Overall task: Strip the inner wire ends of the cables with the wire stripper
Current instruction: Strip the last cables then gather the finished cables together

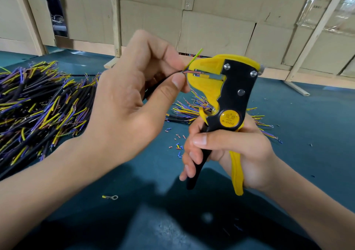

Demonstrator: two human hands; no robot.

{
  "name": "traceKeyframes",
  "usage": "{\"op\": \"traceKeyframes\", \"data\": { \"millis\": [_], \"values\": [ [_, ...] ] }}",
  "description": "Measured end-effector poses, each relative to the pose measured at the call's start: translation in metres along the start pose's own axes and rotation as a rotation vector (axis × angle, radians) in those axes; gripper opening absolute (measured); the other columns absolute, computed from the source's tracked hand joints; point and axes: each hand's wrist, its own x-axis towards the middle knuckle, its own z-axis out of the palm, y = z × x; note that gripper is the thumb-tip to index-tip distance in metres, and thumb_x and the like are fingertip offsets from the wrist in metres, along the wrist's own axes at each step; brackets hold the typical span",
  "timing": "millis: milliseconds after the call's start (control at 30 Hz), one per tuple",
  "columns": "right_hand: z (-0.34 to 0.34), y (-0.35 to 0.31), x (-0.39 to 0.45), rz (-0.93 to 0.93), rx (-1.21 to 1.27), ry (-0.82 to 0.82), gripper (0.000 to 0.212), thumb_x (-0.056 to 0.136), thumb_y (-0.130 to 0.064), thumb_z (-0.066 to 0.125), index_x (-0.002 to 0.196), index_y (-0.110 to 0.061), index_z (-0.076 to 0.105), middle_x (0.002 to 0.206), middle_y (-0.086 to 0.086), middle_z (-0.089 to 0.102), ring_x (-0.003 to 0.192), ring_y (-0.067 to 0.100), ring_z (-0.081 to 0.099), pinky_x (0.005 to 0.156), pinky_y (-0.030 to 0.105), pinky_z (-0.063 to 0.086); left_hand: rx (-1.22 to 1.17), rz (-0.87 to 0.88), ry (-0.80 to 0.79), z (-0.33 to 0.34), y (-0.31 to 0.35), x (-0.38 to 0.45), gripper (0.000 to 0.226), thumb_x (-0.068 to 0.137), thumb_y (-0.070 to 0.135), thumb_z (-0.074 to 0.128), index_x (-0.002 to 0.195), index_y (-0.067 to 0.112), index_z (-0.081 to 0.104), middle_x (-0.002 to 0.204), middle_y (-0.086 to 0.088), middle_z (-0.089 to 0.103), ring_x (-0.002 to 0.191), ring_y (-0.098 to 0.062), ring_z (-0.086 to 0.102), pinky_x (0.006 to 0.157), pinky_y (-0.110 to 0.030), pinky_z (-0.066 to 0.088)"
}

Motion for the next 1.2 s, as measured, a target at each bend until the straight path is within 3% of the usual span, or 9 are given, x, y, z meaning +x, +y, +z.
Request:
{"op": "traceKeyframes", "data": {
  "millis": [100, 333, 467, 533, 667, 767, 900, 1033, 1200],
  "values": [
    [0.002, -0.001, 0.0, 0.015, 0.026, -0.001, 0.018, 0.079, -0.008, 0.063, 0.067, 0.003, 0.054, 0.061, 0.019, 0.052, 0.053, 0.036, 0.059, 0.059, 0.064, 0.052, 0.009, -0.01, 0.003, -0.001, -0.001, 0.001, 0.023, 0.097, 0.006, 0.057, 0.102, 0.024, 0.045, 0.082, 0.009, 0.065, 0.081, -0.03, 0.066, 0.068, -0.032, 0.046],
    [0.008, 0.0, -0.001, 0.05, 0.034, 0.034, 0.02, 0.076, -0.017, 0.063, 0.062, -0.004, 0.056, 0.053, 0.016, 0.051, 0.045, 0.035, 0.059, 0.045, 0.073, 0.038, -0.017, -0.025, -0.012, -0.001, 0.002, 0.001, 0.024, 0.096, 0.003, 0.056, 0.101, 0.023, 0.044, 0.081, 0.002, 0.064, 0.081, -0.029, 0.067, 0.068, -0.028, 0.044],
    [0.014, -0.002, 0.001, 0.064, 0.063, 0.159, 0.025, 0.067, -0.018, 0.064, 0.05, -0.009, 0.048, 0.04, 0.01, 0.04, 0.031, 0.026, 0.046, 0.038, 0.036, 0.045, 0.034, -0.053, -0.02, -0.003, -0.001, 0.001, 0.022, 0.095, 0.007, 0.056, 0.099, 0.024, 0.044, 0.078, 0.002, 0.066, 0.077, -0.034, 0.065, 0.063, -0.034, 0.043],
    [0.014, -0.003, 0.002, 0.086, 0.055, 0.189, 0.026, 0.066, -0.015, 0.063, 0.049, -0.009, 0.045, 0.039, 0.01, 0.038, 0.03, 0.025, 0.043, 0.04, 0.031, 0.046, 0.08, -0.068, -0.046, -0.004, -0.004, 0.0, 0.017, 0.095, 0.007, 0.055, 0.102, 0.019, 0.046, 0.079, -0.001, 0.068, 0.072, -0.033, 0.062, 0.061, -0.034, 0.042],
    [0.01, -0.008, 0.003, 0.156, 0.008, 0.217, 0.025, 0.066, -0.018, 0.065, 0.051, -0.009, 0.047, 0.041, 0.01, 0.039, 0.031, 0.025, 0.043, 0.042, 0.032, 0.047, 0.256, -0.03, -0.086, -0.012, -0.01, 0.003, 0.015, 0.093, 0.004, 0.057, 0.105, 0.012, 0.052, 0.08, 0.002, 0.069, 0.072, -0.014, 0.062, 0.065, -0.016, 0.042],
    [0.008, -0.011, 0.004, 0.177, -0.167, 0.285, 0.027, 0.072, -0.018, 0.062, 0.049, -0.011, 0.05, 0.043, 0.011, 0.042, 0.033, 0.026, 0.044, 0.043, 0.033, 0.046, 0.551, 0.107, -0.182, -0.023, -0.014, 0.008, 0.024, 0.092, 0.002, 0.054, 0.113, 0.009, 0.063, 0.083, -0.001, 0.067, 0.077, -0.016, 0.059, 0.073, -0.026, 0.047],
    [0.006, -0.014, 0.004, 0.216, -0.239, 0.278, 0.026, 0.071, -0.02, 0.061, 0.049, -0.011, 0.051, 0.045, 0.013, 0.044, 0.035, 0.027, 0.045, 0.044, 0.035, 0.048, 0.63, 0.159, -0.278, -0.031, -0.014, 0.014, 0.048, 0.084, -0.01, 0.052, 0.124, 0.012, 0.067, 0.083, -0.002, 0.061, 0.078, -0.01, 0.047, 0.075, -0.028, 0.045],
    [-0.005, -0.018, 0.002, 0.276, -0.294, 0.213, 0.026, 0.072, -0.021, 0.062, 0.052, -0.01, 0.051, 0.046, 0.013, 0.046, 0.037, 0.028, 0.047, 0.046, 0.037, 0.049, 0.767, 0.252, -0.368, -0.038, -0.009, 0.019, 0.067, 0.068, -0.012, 0.039, 0.124, 0.01, 0.069, 0.077, -0.006, 0.057, 0.072, -0.026, 0.05, 0.063, -0.044, 0.051],
    [-0.019, -0.021, 0.004, 0.295, -0.354, 0.269, 0.025, 0.072, -0.021, 0.064, 0.053, -0.01, 0.053, 0.048, 0.015, 0.046, 0.038, 0.029, 0.048, 0.046, 0.04, 0.05, 1.027, 0.382, -0.385, -0.055, -0.015, 0.025, 0.078, 0.07, -0.002, 0.033, 0.135, 0.029, 0.063, 0.08, -0.002, 0.059, 0.07, -0.031, 0.054, 0.054, -0.037, 0.044]
  ]
}}
